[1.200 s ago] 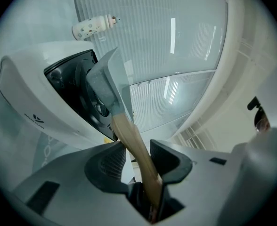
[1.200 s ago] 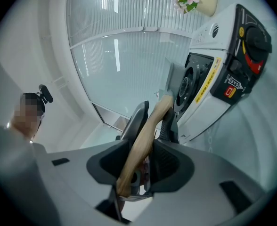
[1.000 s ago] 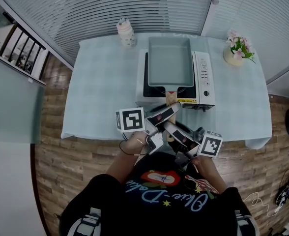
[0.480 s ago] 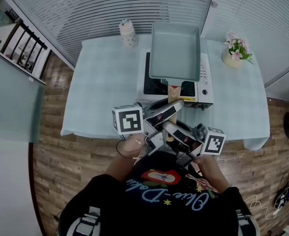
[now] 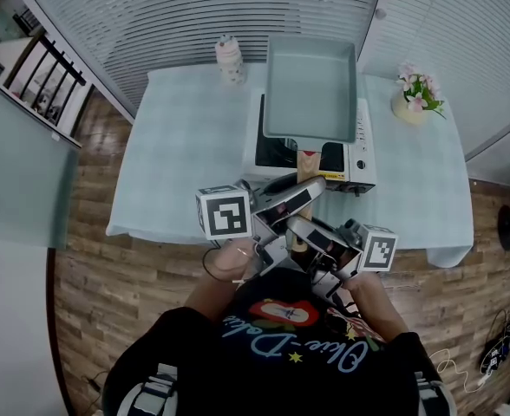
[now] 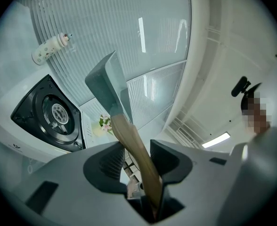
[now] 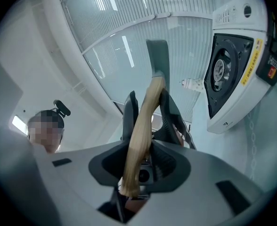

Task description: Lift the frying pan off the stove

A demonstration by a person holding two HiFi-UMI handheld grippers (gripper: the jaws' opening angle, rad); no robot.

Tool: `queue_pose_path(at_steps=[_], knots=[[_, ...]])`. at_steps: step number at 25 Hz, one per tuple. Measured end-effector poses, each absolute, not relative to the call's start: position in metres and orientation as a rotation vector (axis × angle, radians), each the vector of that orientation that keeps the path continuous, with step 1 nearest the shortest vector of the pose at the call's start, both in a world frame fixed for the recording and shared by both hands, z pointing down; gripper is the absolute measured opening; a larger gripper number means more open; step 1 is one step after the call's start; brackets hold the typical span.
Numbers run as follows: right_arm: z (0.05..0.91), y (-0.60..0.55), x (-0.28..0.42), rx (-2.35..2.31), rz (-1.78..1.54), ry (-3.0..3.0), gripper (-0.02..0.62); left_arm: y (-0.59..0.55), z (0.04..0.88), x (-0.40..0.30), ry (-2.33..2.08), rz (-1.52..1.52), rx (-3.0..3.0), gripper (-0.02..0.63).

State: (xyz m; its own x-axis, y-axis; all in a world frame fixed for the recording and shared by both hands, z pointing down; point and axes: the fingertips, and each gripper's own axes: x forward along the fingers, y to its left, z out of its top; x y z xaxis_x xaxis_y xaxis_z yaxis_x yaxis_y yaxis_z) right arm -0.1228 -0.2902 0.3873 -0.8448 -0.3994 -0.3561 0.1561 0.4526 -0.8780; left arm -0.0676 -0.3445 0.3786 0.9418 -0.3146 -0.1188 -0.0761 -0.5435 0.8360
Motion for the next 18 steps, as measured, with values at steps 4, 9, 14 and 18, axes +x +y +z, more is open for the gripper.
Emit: queue_pose_path(at_steps=[4, 9, 14, 18], knots=[[0.385, -0.29, -0.123, -0.169, -1.406, 2.165, 0.1, -0.344, 0.377, -0.067, -0.278, -0.317, 2.138, 0.156], [0.378, -0.288, -0.125, -0.125, -1.407, 2.143, 0.094, -0.343, 0.374, -0.067, -0.281, -0.313, 2.14, 0.156], [0.378, -0.287, -0.125, -0.121, -1.422, 2.128, 0.092, -0.343, 0.374, -0.067, -0.279, -0.313, 2.132, 0.156], [0.378, -0.287, -0.125, -0.128, -1.436, 2.12, 0.092, -0.344, 0.373, -0.067, -0.275, -0.322, 2.115, 0.156]])
